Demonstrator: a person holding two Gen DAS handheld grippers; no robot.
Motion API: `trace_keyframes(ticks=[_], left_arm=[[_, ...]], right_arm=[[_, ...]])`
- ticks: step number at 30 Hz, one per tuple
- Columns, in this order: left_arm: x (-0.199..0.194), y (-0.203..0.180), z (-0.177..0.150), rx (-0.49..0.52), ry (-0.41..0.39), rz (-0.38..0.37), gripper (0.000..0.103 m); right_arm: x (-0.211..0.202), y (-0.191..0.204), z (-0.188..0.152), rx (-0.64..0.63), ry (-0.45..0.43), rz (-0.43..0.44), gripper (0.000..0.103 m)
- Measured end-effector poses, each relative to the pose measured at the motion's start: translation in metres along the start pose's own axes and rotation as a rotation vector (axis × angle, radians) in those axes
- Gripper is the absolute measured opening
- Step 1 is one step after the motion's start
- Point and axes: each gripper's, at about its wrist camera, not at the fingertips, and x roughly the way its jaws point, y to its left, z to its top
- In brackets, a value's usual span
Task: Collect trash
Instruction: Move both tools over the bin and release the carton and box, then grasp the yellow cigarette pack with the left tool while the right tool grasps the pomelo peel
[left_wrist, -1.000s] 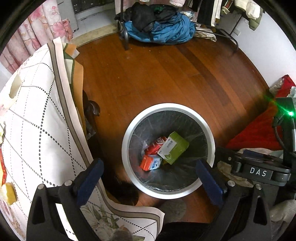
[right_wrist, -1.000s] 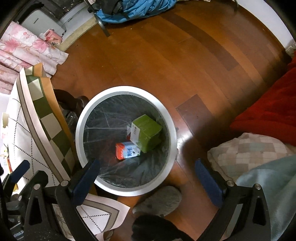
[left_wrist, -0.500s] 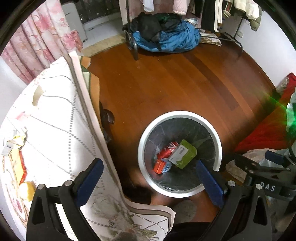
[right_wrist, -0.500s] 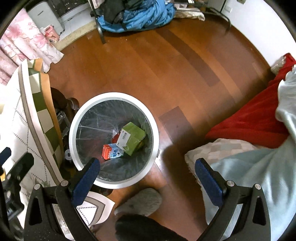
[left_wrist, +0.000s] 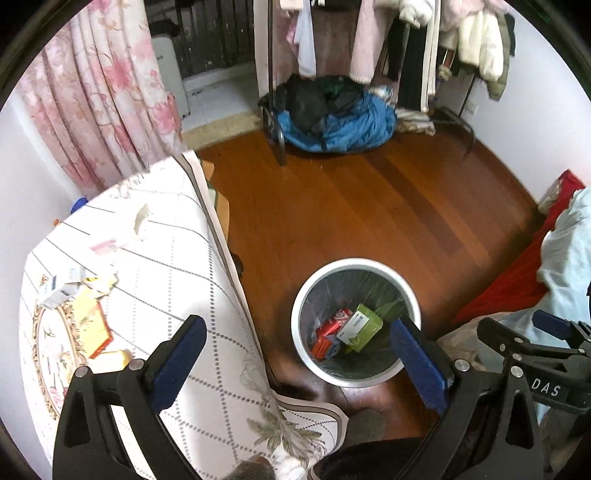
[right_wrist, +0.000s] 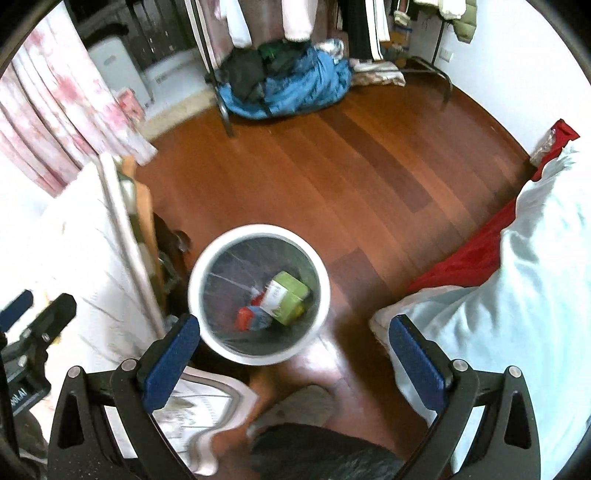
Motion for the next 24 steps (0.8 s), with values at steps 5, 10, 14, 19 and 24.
trace_keyframes(ticks=[5,10,14,19,24], left_arm=[[-0.048,0.035,0.005,-0.046,-0.082,0.007,0.102],[-0.074,0.107,-0.011,-0.150,-0.119,0.103,0.102],[-0.063,0.180,-0.055,-0.250,-0.072,0.244,0.102],[-0.023,0.272,-0.122,-0.401,0.080,0.385,0.102],[0.009,0.330,-0.175,-0.507,0.191,0.428,0.102]], right_arm=[[-0.051,0.031,0.000,-0.008,-0.071,0.093,0.103],[-0.067,0.108,-0.009,-0.112,-0.077,0.204,0.103],[-0.042,0.181,-0.030,-0.192,-0.009,0.278,0.103],[0.026,0.276,-0.063,-0.261,0.116,0.332,0.092],[0.083,0.335,-0.081,-0.232,0.225,0.386,0.076]])
